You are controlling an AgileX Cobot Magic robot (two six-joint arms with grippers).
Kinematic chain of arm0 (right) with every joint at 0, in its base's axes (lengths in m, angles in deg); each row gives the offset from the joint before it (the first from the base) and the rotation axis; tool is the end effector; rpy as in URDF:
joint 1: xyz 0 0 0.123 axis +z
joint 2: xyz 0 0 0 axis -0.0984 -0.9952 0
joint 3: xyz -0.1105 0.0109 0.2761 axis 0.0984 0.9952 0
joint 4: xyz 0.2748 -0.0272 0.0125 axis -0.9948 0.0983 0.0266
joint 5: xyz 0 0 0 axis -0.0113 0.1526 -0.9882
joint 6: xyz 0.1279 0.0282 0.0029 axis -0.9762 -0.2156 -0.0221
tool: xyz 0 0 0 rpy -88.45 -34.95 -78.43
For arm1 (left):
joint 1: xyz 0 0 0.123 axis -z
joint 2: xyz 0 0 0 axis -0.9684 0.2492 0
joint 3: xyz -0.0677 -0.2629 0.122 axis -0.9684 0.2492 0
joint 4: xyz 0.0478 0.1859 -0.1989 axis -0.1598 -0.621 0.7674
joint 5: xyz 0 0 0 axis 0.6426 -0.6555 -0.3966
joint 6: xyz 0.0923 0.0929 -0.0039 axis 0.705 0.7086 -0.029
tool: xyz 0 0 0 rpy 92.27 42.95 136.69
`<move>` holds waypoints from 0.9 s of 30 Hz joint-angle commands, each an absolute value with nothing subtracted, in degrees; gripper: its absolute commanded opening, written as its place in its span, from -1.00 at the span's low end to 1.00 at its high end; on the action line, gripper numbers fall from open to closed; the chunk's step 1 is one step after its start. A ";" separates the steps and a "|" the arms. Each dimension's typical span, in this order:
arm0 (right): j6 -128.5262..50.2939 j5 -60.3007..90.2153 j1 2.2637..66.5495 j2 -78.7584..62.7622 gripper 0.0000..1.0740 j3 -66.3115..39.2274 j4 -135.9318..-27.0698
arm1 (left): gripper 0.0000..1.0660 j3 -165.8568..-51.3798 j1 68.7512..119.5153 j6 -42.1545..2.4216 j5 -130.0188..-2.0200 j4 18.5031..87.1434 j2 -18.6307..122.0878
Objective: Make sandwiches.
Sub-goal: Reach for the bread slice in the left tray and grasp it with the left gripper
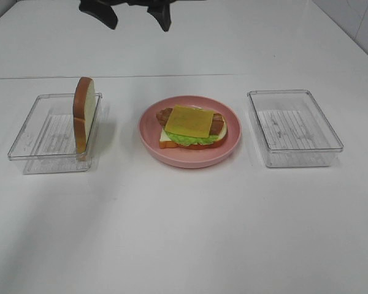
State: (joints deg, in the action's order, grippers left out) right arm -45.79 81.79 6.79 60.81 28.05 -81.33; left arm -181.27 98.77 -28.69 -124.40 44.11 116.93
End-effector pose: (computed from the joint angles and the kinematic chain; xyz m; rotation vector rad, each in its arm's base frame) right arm 0.0410 0.0008 0.2507 0.0182 2.1337 0.0334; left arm 0.5176 -0.2354 0.2895 0.3966 2.5293 -0.3292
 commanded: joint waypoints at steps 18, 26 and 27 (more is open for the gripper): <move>-45.50 81.33 6.73 62.30 0.83 28.23 -81.33 | 0.89 -150.85 94.53 -26.86 -130.48 39.82 98.42; -45.50 81.33 6.73 62.30 0.83 28.23 -81.33 | 0.89 -148.90 94.53 -28.58 -130.42 39.19 101.75; -45.50 81.33 6.73 62.30 0.83 28.23 -81.33 | 0.89 -148.90 94.53 -28.75 -130.42 39.19 102.49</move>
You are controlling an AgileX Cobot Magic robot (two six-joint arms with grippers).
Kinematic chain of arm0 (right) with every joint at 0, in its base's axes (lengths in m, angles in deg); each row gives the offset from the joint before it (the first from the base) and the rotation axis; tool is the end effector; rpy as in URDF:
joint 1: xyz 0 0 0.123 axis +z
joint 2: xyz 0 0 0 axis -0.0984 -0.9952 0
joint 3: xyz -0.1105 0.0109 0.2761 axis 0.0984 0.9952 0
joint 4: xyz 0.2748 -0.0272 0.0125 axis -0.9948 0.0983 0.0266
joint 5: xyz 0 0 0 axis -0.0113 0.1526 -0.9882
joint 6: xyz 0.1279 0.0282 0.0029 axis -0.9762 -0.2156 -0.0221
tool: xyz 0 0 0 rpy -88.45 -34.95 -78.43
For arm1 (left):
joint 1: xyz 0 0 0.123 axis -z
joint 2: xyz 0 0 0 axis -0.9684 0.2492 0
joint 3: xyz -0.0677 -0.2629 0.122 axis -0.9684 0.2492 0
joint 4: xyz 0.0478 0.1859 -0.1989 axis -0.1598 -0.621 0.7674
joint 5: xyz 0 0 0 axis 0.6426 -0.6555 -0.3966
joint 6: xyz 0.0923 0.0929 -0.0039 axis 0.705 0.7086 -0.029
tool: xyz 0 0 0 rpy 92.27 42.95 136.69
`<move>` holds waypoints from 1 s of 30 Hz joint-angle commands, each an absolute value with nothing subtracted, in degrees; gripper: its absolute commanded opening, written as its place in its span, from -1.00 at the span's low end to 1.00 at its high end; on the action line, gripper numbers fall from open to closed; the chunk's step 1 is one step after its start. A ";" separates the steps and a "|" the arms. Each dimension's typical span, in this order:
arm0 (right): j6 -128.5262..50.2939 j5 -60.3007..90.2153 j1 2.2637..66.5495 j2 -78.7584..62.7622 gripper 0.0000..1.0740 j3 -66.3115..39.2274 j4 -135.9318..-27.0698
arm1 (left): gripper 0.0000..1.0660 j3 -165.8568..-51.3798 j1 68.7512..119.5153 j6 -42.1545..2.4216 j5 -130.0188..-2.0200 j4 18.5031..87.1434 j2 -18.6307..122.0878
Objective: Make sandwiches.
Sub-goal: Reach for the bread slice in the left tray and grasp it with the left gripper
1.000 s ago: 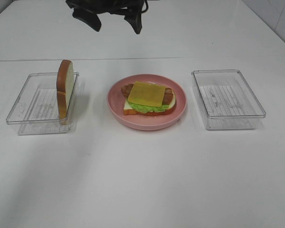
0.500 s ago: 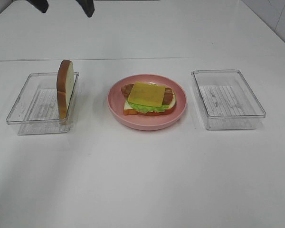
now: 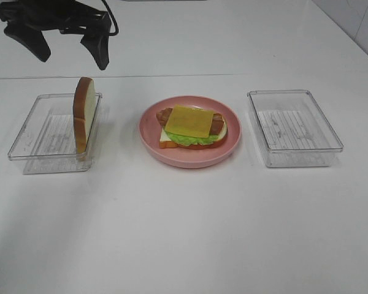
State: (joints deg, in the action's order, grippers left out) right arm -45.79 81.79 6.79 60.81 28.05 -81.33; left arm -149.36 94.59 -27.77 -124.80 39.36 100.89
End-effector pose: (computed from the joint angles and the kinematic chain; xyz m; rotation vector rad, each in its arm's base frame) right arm 0.0410 0.0008 0.2507 0.0182 2.1337 0.0334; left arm 0.4612 -0.1615 0.2541 0.3613 2.8043 -0.1199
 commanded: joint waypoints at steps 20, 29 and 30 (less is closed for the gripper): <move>-45.50 81.33 6.73 62.30 0.83 28.23 -81.33 | 0.81 -148.90 94.53 -31.84 -129.96 36.04 112.81; -45.50 81.33 6.73 62.30 0.83 28.23 -81.33 | -0.26 -148.90 94.53 -31.90 -129.68 33.86 113.32; -45.50 81.33 6.73 62.30 0.83 28.23 -81.33 | -0.51 -148.90 94.53 -31.90 -129.62 33.40 113.32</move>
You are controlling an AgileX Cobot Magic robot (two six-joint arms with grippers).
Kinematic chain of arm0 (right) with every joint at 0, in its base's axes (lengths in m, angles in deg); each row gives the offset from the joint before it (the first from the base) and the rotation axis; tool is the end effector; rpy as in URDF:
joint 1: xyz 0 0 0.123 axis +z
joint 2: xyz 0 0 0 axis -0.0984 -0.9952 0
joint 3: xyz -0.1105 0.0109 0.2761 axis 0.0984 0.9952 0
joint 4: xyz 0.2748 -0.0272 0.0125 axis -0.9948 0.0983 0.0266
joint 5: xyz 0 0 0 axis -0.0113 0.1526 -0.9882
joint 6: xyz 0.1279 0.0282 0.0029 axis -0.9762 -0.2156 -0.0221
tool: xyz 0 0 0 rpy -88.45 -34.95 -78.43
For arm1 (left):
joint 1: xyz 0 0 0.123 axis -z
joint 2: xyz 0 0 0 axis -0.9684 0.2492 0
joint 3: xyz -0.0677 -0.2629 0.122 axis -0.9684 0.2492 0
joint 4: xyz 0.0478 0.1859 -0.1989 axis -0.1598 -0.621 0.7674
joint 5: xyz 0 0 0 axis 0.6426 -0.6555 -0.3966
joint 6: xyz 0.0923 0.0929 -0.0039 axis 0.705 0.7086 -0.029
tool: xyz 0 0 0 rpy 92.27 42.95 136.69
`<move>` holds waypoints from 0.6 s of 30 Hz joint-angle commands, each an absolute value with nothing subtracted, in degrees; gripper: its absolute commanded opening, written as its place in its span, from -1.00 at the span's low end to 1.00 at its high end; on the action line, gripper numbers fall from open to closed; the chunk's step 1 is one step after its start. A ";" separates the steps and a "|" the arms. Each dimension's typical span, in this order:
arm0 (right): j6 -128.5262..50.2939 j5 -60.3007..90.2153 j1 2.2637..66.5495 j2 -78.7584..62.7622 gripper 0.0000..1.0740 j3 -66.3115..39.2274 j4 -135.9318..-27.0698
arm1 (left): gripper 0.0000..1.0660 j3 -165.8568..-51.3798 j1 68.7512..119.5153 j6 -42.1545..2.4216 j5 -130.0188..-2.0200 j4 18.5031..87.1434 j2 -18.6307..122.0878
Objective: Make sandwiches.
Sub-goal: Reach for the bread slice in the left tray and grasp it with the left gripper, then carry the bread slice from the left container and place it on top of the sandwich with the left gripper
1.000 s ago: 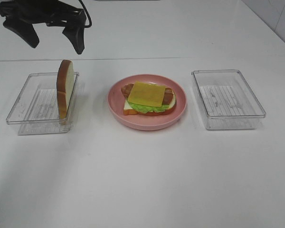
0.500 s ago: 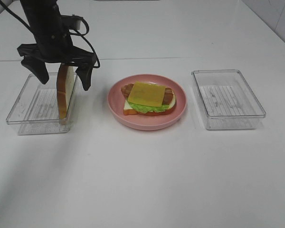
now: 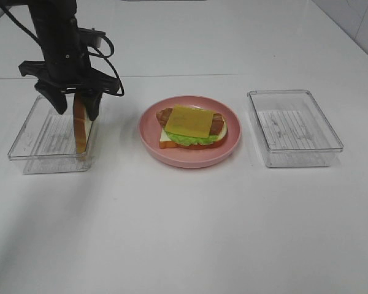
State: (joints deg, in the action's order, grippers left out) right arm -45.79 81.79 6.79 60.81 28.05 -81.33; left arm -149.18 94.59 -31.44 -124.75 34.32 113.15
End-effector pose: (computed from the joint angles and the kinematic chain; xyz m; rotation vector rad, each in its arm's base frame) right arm 0.0410 0.0008 0.2507 0.0182 2.1337 0.0334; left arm 0.4801 -0.1566 0.1467 0.3260 3.0054 0.0584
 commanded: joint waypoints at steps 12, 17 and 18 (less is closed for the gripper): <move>-45.50 81.33 6.73 62.30 0.83 28.23 -81.33 | -1.00 -148.90 94.53 -32.24 -129.73 31.57 113.32; -45.50 81.33 6.73 62.30 0.83 28.23 -81.33 | -1.00 -148.90 94.53 -35.16 -129.68 31.62 113.32; -45.50 81.33 6.73 62.30 0.83 28.23 -81.33 | -1.00 -148.90 94.53 -35.16 -130.02 31.74 113.32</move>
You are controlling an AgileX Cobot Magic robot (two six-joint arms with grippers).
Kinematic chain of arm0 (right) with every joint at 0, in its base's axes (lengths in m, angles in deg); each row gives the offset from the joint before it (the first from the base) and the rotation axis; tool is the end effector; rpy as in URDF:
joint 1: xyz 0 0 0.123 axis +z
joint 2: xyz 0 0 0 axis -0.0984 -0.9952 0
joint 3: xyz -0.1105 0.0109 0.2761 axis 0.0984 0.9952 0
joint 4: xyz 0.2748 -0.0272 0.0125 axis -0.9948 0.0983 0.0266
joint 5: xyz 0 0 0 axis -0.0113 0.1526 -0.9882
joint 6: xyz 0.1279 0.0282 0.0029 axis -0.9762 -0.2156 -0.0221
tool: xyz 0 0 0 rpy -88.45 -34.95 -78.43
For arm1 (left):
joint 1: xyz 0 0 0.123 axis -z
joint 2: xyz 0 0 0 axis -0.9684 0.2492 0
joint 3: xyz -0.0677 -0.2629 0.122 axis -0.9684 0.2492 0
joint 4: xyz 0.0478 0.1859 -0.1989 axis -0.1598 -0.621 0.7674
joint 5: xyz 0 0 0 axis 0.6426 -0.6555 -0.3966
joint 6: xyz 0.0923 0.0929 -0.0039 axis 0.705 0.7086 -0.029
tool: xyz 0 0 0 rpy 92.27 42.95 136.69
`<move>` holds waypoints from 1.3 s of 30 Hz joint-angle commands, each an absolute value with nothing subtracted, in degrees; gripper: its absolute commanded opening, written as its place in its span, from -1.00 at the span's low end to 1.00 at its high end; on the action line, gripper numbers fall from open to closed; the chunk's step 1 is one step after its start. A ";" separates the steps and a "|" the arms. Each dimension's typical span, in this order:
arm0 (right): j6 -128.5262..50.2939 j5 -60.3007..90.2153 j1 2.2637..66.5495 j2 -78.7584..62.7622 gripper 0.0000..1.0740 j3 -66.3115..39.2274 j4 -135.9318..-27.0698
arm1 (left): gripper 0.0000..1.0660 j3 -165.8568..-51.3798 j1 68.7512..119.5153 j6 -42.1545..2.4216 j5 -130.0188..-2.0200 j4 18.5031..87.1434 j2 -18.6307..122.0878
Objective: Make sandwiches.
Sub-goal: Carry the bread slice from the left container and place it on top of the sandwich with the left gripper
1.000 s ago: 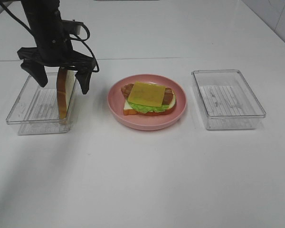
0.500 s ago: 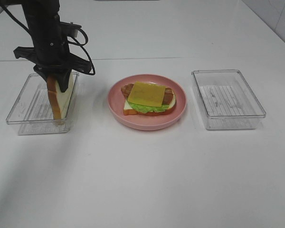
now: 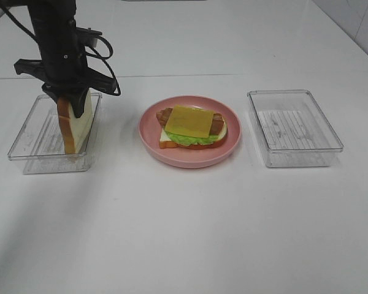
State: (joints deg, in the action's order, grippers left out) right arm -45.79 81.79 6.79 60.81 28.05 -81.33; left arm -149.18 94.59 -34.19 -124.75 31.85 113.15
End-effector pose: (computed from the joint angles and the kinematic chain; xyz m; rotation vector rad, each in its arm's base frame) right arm 0.0410 0.0008 0.2507 0.0182 2.1337 0.0334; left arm 0.4819 -0.1516 0.1472 0.2718 2.9978 0.1140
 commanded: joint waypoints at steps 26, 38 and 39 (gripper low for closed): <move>-45.50 81.33 6.73 62.30 0.83 28.23 -81.33 | -1.00 -149.53 94.59 -26.57 -121.83 51.85 98.20; -45.50 81.33 6.73 62.30 0.83 28.23 -81.33 | -1.00 -149.53 94.59 -19.01 -110.19 81.13 106.56; -45.50 81.33 6.73 62.30 0.83 28.23 -81.33 | -1.00 -149.53 94.59 -19.01 -110.19 81.13 106.56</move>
